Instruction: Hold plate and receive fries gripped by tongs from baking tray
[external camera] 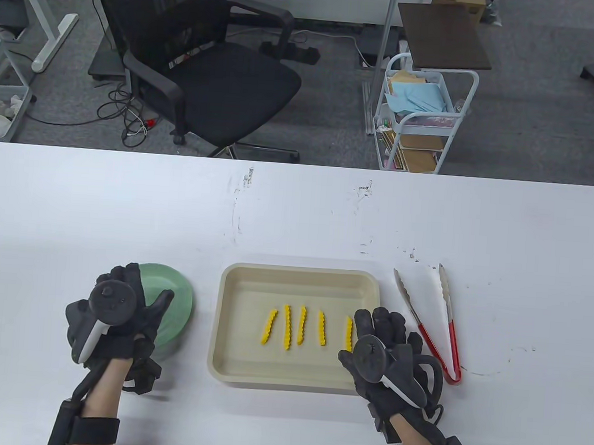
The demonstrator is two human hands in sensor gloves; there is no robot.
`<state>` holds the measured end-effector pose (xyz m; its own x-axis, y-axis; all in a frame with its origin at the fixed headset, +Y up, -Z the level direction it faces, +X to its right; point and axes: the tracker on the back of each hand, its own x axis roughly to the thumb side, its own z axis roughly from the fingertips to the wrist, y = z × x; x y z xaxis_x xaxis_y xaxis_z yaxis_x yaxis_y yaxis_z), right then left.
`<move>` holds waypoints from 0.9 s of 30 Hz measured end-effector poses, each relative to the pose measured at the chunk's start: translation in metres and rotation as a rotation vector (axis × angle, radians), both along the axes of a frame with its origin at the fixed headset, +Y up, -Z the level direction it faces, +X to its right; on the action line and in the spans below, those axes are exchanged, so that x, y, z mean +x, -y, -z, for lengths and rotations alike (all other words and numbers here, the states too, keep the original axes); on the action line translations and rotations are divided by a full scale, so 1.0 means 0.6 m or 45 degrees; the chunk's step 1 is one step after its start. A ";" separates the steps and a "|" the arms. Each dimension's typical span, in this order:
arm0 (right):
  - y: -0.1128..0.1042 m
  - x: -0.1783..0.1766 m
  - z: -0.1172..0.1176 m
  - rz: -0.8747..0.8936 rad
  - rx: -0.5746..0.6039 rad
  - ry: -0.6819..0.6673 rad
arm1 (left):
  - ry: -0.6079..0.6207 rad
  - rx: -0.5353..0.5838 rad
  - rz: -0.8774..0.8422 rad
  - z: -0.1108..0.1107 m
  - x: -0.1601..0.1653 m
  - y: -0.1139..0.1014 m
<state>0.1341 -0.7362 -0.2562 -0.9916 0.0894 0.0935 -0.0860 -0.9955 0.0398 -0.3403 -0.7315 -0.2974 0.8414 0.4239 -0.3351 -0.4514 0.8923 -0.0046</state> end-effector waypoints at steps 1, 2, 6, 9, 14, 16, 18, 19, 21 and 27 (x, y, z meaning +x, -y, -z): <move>0.000 0.001 0.000 0.003 0.002 0.000 | -0.064 -0.033 0.013 0.005 -0.014 0.008; 0.000 0.001 0.000 0.006 0.004 0.000 | -0.110 -0.063 0.033 0.008 -0.022 0.014; 0.000 0.002 0.000 0.010 0.007 0.001 | -0.232 -0.261 0.185 0.019 -0.041 0.037; 0.001 0.002 0.001 0.004 0.001 0.002 | -0.234 -0.374 0.228 0.026 -0.045 0.048; 0.000 0.002 0.001 -0.002 -0.004 0.010 | -0.325 -0.334 0.029 0.031 -0.059 0.052; 0.000 0.003 0.001 0.000 -0.001 0.011 | -0.355 -0.344 -0.008 0.032 -0.065 0.053; -0.001 0.002 0.000 0.017 0.042 -0.004 | -0.387 -0.353 -0.070 0.029 -0.072 0.052; -0.002 0.001 0.000 0.031 0.077 -0.012 | -0.396 -0.325 -0.080 0.028 -0.078 0.048; -0.006 0.000 -0.003 0.045 0.121 -0.021 | -0.400 -0.333 -0.111 0.022 -0.088 0.041; -0.012 -0.002 -0.007 0.065 0.207 -0.043 | -0.369 -0.280 -0.254 0.003 -0.114 0.023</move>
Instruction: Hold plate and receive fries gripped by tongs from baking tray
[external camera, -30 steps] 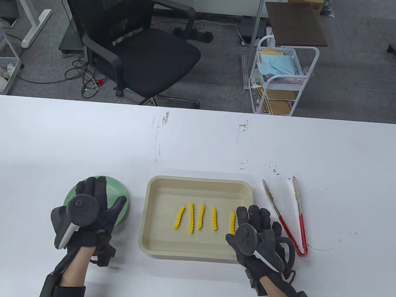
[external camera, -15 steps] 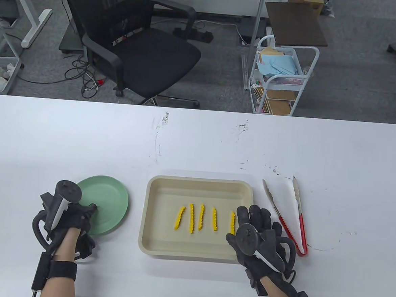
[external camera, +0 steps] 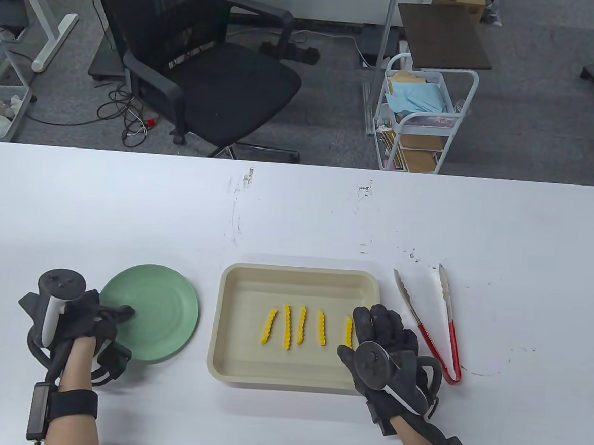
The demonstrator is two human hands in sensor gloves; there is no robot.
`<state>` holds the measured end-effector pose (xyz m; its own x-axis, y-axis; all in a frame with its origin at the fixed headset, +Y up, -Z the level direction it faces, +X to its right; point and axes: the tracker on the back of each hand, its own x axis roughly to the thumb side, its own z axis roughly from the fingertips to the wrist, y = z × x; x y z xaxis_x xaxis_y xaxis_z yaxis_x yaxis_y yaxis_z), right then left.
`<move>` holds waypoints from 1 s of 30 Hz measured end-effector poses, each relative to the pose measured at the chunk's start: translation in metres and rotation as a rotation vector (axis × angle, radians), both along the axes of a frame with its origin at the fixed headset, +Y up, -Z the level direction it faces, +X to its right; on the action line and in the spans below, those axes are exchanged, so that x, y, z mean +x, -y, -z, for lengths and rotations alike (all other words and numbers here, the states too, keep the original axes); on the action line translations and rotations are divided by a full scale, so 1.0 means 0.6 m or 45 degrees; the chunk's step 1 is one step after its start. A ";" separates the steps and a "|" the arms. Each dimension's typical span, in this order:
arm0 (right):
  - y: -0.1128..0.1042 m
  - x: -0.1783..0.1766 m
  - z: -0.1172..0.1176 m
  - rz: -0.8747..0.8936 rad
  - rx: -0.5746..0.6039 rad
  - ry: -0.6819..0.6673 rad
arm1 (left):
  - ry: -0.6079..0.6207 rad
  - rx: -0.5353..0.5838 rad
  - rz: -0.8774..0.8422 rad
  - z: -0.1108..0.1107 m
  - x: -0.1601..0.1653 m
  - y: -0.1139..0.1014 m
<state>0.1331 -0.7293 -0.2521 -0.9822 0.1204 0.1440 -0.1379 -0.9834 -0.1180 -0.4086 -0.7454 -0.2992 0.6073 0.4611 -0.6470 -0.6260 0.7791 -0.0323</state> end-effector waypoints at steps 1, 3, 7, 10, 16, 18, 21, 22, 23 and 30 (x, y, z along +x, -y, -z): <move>0.000 0.000 0.000 -0.007 -0.005 -0.001 | -0.013 0.029 -0.082 -0.005 -0.002 -0.001; 0.000 -0.001 0.000 -0.014 -0.014 -0.002 | -0.047 0.087 -0.180 -0.011 -0.005 -0.002; 0.000 -0.001 -0.001 -0.015 -0.021 -0.002 | -0.040 0.199 -0.341 -0.021 -0.005 -0.007; 0.000 -0.001 -0.001 -0.016 -0.027 -0.002 | -0.106 0.424 -0.458 -0.032 -0.004 -0.010; -0.001 0.000 0.000 -0.014 -0.035 0.004 | -0.011 0.726 -1.142 -0.040 0.036 -0.024; -0.001 0.000 0.001 -0.011 -0.039 0.006 | 0.069 0.752 -1.157 -0.042 0.058 -0.033; -0.001 0.001 0.001 -0.012 -0.045 0.009 | 0.166 0.783 -1.181 -0.046 0.100 -0.041; -0.001 0.001 0.002 -0.012 -0.049 0.011 | 0.200 0.790 -1.218 -0.049 0.118 -0.041; -0.001 0.002 0.002 -0.012 -0.051 0.011 | 0.212 0.793 -1.233 -0.050 0.128 -0.040; -0.014 0.022 0.005 0.107 -0.006 0.042 | 0.166 0.901 -1.352 -0.070 0.173 0.008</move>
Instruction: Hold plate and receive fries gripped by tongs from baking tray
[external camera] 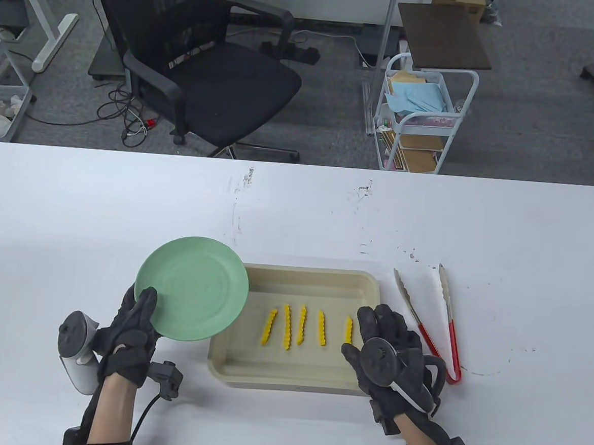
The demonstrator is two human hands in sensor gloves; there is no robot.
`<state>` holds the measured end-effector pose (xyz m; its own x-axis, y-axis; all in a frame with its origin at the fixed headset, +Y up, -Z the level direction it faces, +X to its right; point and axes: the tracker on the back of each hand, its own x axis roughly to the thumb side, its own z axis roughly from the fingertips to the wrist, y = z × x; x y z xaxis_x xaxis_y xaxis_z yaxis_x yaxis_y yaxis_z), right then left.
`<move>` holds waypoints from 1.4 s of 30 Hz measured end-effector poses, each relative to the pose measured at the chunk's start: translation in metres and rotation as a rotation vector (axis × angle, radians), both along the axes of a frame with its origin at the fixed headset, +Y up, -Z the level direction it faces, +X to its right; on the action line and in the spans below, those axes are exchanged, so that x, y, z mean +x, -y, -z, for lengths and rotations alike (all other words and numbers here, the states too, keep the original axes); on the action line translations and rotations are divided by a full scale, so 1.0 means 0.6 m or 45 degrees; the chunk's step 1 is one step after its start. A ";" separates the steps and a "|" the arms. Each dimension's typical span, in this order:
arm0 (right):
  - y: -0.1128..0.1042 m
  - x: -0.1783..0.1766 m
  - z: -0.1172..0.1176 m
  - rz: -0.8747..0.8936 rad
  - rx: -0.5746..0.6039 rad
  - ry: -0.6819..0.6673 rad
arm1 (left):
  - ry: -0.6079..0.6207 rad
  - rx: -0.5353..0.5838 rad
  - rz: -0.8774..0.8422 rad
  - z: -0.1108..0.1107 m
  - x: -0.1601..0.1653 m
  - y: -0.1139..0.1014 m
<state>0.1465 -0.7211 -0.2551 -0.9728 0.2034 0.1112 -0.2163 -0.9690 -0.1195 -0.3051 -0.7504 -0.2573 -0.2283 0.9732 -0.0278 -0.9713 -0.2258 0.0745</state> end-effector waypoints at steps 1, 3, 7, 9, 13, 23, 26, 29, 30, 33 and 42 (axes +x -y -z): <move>-0.002 0.006 0.002 0.026 0.007 0.011 | 0.005 -0.012 -0.028 -0.002 0.002 0.005; -0.004 0.026 0.008 0.081 0.008 0.081 | 0.004 -0.019 -0.056 -0.008 0.005 0.013; -0.004 0.072 0.016 0.110 -0.044 0.232 | -0.042 0.002 0.029 -0.015 0.005 0.008; -0.002 0.098 0.019 0.094 -0.151 0.320 | -0.035 0.013 0.038 -0.015 0.006 0.006; 0.020 0.142 0.031 0.091 -0.341 0.486 | -0.071 0.028 0.067 -0.014 0.007 0.006; 0.048 0.161 0.045 0.013 -0.372 0.664 | -0.064 0.012 0.106 -0.013 0.010 0.011; 0.052 0.163 0.047 0.009 -0.363 0.678 | -0.064 0.014 0.110 -0.012 0.008 0.013; 0.057 0.166 0.051 -0.006 -0.355 0.689 | -0.073 0.009 0.113 -0.012 0.008 0.012; 0.059 0.168 0.052 -0.020 -0.361 0.693 | -0.074 0.008 0.112 -0.013 0.008 0.012; 0.062 0.172 0.054 -0.034 -0.371 0.710 | -0.064 0.007 0.092 -0.013 0.009 0.010; 0.049 0.187 0.048 0.115 -0.322 0.701 | -0.051 0.002 0.030 -0.014 0.010 0.008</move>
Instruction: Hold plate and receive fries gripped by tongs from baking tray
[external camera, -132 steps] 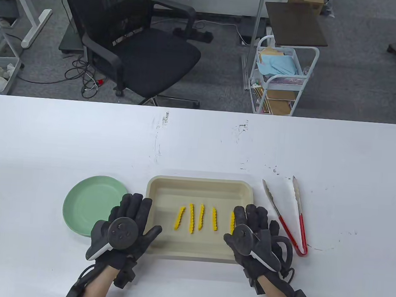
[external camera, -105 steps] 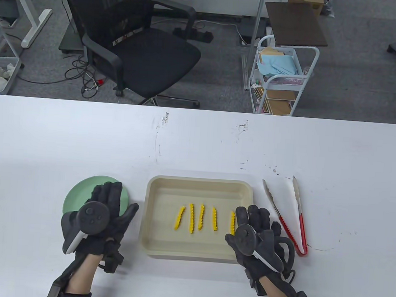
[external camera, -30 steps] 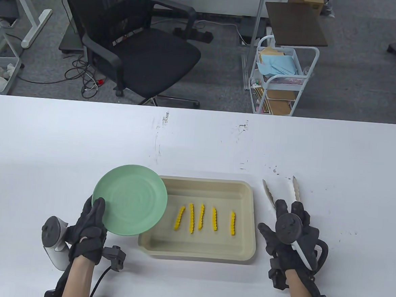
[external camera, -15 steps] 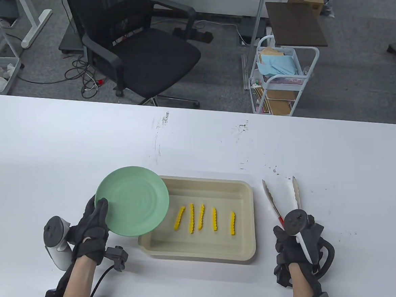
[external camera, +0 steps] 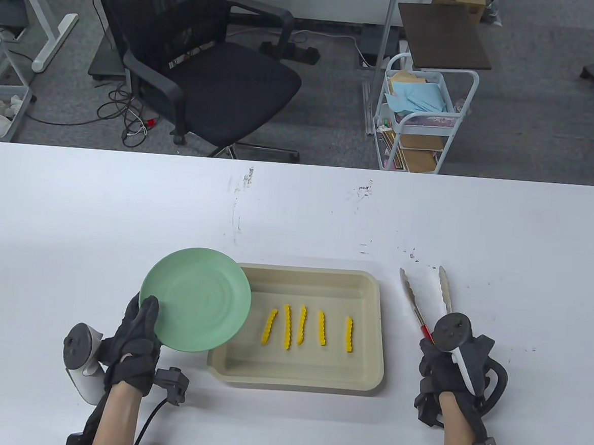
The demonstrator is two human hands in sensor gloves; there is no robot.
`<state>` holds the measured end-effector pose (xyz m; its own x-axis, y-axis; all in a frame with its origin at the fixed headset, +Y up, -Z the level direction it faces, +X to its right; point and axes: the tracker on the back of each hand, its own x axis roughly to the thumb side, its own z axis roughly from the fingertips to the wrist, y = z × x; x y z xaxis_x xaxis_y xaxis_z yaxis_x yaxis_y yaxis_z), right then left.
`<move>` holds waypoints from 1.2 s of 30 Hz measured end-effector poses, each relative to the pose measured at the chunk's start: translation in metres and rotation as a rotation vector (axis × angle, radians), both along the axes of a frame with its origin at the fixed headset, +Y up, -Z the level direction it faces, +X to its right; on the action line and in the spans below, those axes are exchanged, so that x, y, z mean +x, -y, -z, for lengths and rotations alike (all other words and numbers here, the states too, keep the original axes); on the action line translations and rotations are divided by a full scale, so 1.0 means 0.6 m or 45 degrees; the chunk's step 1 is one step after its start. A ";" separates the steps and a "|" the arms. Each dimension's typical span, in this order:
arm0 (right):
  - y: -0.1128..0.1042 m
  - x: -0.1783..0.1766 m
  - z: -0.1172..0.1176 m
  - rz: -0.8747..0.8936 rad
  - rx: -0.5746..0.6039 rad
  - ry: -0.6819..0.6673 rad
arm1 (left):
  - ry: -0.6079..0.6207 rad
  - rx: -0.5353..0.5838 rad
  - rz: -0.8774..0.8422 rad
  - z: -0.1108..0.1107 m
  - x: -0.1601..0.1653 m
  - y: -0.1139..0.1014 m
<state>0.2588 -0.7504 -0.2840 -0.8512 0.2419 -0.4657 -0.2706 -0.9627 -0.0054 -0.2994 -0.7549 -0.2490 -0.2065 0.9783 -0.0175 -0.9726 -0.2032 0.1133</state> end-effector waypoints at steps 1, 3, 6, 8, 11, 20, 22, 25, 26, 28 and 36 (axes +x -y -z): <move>-0.004 0.004 -0.002 0.034 0.021 0.003 | 0.004 0.004 -0.017 0.000 0.000 -0.001; -0.015 0.010 -0.005 0.104 0.061 -0.006 | 0.007 0.005 -0.026 -0.001 0.000 -0.002; -0.034 0.013 -0.009 0.222 0.167 -0.026 | 0.009 -0.003 -0.042 0.000 0.002 0.001; -0.044 0.009 -0.010 0.249 0.219 -0.052 | 0.022 -0.018 -0.069 0.001 0.006 0.005; -0.058 -0.001 -0.015 0.206 0.267 -0.068 | 0.036 -0.022 -0.072 0.003 0.009 0.005; -0.125 -0.024 -0.047 0.019 0.288 -0.220 | 0.049 0.000 -0.061 0.001 0.008 -0.001; -0.138 -0.036 -0.054 -0.009 0.247 -0.278 | 0.054 0.002 -0.057 0.002 0.008 0.000; -0.157 -0.066 -0.072 -0.085 0.236 -0.401 | 0.058 0.004 -0.055 0.002 0.008 0.000; -0.161 -0.079 -0.081 -0.109 0.221 -0.450 | 0.059 0.005 -0.054 0.002 0.008 0.001; -0.165 -0.105 -0.096 -0.139 0.155 -0.527 | 0.058 0.007 -0.056 0.002 0.008 0.001; -0.121 -0.154 -0.103 -0.118 -0.249 -0.591 | 0.060 0.012 -0.056 0.002 0.008 0.001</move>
